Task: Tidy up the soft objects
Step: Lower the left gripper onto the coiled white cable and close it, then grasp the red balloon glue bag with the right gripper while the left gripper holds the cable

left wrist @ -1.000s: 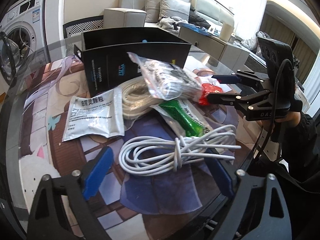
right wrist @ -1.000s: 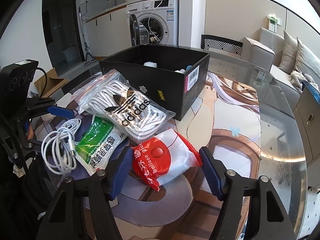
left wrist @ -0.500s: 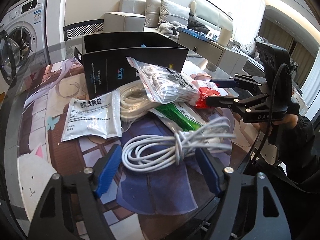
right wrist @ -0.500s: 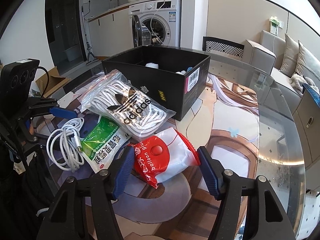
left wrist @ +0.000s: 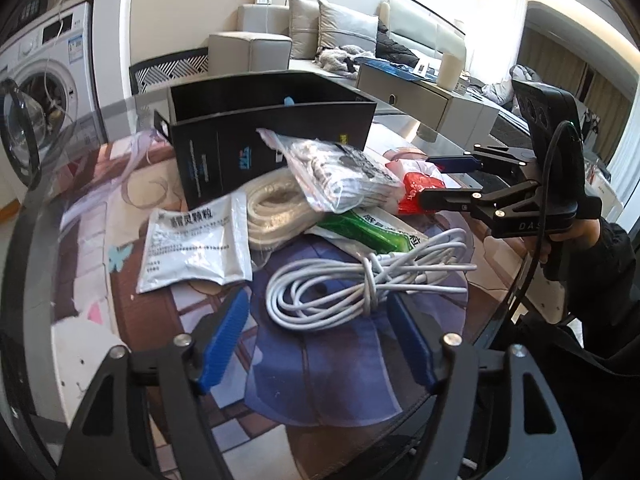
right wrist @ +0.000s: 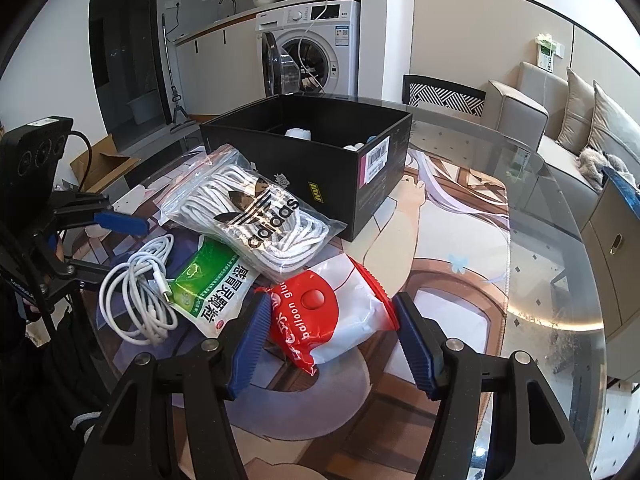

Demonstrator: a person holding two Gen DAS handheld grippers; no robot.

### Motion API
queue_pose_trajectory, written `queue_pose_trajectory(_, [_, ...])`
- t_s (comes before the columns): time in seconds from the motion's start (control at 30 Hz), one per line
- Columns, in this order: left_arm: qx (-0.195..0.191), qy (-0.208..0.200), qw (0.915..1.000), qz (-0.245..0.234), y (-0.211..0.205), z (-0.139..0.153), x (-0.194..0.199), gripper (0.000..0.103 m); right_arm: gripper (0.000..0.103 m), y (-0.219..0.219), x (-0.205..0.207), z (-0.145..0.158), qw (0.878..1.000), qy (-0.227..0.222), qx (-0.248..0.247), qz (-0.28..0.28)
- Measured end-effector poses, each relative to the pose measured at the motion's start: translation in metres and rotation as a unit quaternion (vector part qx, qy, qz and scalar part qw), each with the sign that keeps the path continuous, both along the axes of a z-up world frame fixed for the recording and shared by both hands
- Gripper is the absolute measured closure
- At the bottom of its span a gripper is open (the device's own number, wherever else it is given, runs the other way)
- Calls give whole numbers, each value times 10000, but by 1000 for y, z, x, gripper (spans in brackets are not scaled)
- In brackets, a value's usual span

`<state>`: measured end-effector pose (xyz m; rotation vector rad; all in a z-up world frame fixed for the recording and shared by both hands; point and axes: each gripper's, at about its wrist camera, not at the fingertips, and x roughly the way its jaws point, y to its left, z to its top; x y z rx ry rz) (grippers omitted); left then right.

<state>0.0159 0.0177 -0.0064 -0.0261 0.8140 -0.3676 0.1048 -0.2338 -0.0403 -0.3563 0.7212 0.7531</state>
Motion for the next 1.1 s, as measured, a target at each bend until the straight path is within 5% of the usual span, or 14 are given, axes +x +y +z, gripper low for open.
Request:
queue_pose_trajectory(0.67, [331,-67,9938,-1063,-46,-6,19,23,40,-4,3,-2,10000,29,20,-32])
queue_pose_trajectory(1.0, [290,-263,9881,-1490,-51,-3,3,69,40,-5,0,0,10000,-50,-46,-37])
queue_pose_trajectory(1.1, [205,-349,9875,-1526,-49,4,-2,75,40,-5,-2,2,9999,-103,-74,-26])
